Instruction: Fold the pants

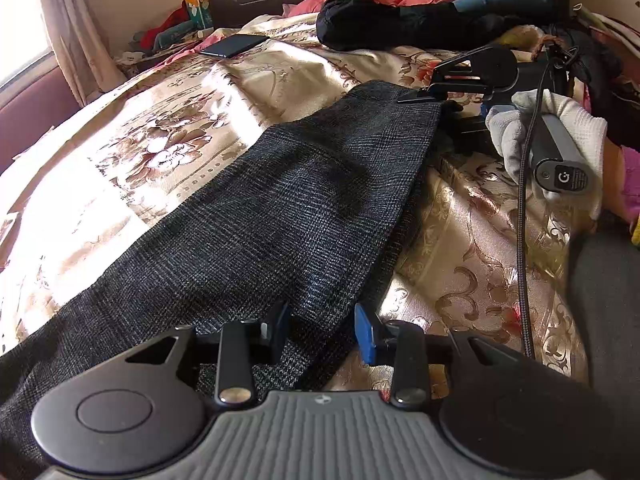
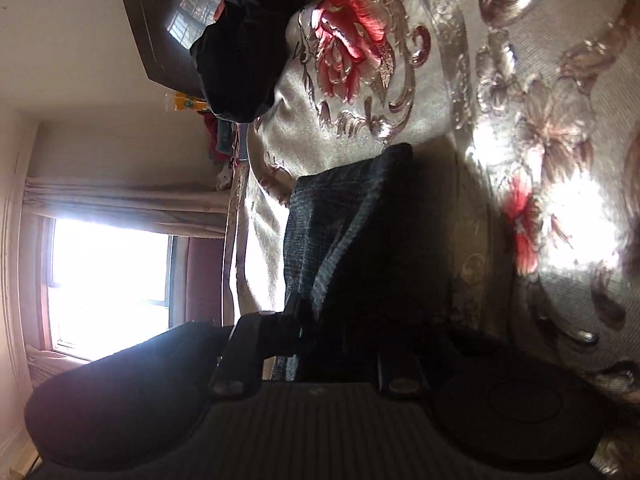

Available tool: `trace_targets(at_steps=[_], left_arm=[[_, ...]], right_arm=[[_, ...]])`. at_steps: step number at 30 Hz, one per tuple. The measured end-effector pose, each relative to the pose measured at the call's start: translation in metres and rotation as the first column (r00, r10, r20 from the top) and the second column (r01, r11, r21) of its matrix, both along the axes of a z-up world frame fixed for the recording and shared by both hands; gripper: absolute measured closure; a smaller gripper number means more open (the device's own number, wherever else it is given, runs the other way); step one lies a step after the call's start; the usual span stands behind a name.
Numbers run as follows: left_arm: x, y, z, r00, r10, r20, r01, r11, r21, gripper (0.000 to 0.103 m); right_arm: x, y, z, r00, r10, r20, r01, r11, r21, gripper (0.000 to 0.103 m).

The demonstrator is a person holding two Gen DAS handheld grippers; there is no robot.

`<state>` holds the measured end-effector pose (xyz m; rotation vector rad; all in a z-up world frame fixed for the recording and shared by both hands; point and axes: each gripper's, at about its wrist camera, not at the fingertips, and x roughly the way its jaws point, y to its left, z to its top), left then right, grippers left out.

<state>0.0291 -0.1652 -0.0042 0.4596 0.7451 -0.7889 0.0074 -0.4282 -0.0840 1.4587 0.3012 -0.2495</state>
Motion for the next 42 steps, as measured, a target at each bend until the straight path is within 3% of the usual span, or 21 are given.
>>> trace_targets(at_steps=[2,6,11,14,16,18,20,24,27,29,31,38,42], left_arm=[[-0.001,0.001,0.002,1.0,0.003,-0.001,-0.003,1.0,0.0,0.055],[-0.002,0.004,0.0,1.0,0.006,-0.026,-0.007,1.0,-0.024,0.054],[-0.001,0.02,0.003,0.998,0.028,-0.061,-0.033,0.996,-0.084,0.054],[-0.005,0.04,0.01,0.998,0.057,-0.035,-0.06,0.993,-0.1,0.054],[-0.007,0.055,0.014,0.996,0.082,-0.019,-0.083,0.991,-0.103,0.054],[-0.007,0.067,0.015,0.995,0.099,-0.01,-0.1,0.989,-0.106,0.054],[-0.008,0.078,0.016,0.993,0.119,-0.003,-0.119,0.985,-0.126,0.054],[-0.009,0.085,0.013,0.991,0.129,-0.022,-0.131,0.978,-0.162,0.054],[-0.012,0.076,0.012,0.995,0.096,-0.017,-0.097,0.984,-0.146,0.054],[-0.013,0.07,0.01,0.997,0.079,-0.005,-0.079,0.99,-0.12,0.054],[-0.015,0.065,0.008,0.998,0.066,-0.002,-0.066,0.993,-0.094,0.053],[-0.016,0.052,0.003,0.999,0.049,-0.017,-0.05,0.997,-0.058,0.053],[-0.013,0.045,0.006,0.999,0.033,-0.001,-0.033,0.999,-0.041,0.053]], right_arm=[[-0.008,-0.002,0.01,0.999,-0.026,0.028,0.026,1.0,-0.012,0.098],[-0.028,-0.004,0.037,0.993,-0.076,0.093,0.082,0.994,-0.069,0.098],[-0.006,0.027,0.081,0.994,0.051,0.1,-0.028,0.975,-0.219,0.099],[0.018,0.063,0.112,0.983,0.178,0.053,-0.147,0.92,-0.363,0.099],[0.025,0.083,0.122,0.972,0.232,0.02,-0.204,0.891,-0.406,0.099],[0.023,0.084,0.124,0.985,0.174,-0.018,-0.167,0.903,-0.395,0.096],[0.008,0.063,0.113,0.998,0.033,-0.058,-0.051,0.934,-0.352,0.092],[-0.028,0.02,0.088,0.958,-0.15,-0.245,0.06,0.939,-0.34,0.092],[-0.05,0.015,0.074,0.946,-0.174,-0.273,0.08,0.942,-0.325,0.09],[-0.059,0.012,0.063,0.948,-0.183,-0.261,0.103,0.951,-0.292,0.077],[-0.063,0.01,0.054,0.956,-0.178,-0.235,0.12,0.964,-0.238,0.072],[-0.037,0.01,0.035,0.978,-0.095,-0.184,0.064,0.984,-0.166,0.07],[-0.047,0.004,0.033,0.99,-0.061,-0.128,0.043,0.99,-0.133,0.069]])
